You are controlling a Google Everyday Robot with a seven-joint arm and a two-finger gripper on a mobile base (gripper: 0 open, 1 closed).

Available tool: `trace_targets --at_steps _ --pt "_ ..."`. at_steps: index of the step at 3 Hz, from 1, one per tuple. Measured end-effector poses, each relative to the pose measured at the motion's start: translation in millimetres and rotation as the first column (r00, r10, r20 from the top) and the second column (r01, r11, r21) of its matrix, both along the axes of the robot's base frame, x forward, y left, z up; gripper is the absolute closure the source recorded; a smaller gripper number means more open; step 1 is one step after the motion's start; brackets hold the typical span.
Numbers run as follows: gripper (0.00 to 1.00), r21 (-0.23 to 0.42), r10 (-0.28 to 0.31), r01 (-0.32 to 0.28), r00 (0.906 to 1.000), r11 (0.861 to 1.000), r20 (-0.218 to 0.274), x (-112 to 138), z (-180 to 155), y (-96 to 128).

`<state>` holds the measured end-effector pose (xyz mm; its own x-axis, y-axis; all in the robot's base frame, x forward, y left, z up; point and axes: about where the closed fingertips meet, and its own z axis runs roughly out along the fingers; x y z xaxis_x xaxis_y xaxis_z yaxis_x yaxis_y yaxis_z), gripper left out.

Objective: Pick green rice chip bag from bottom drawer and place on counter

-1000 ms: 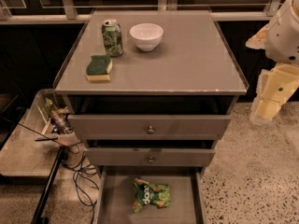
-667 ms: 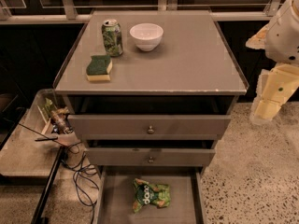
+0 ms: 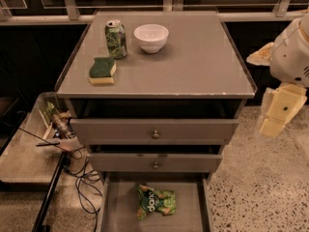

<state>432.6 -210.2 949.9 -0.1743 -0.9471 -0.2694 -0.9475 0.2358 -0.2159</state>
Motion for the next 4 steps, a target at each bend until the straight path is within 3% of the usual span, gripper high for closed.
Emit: trace_targets --at_steps 2,4 --pt "0.00 0.116 0.070 -0.069 0.9975 0.991 -0.010 -14.6 -51.6 18.4" --pt "0.00 0.228 0.101 -0.104 0.9946 0.968 0.026 -17.7 -120.6 33.7"
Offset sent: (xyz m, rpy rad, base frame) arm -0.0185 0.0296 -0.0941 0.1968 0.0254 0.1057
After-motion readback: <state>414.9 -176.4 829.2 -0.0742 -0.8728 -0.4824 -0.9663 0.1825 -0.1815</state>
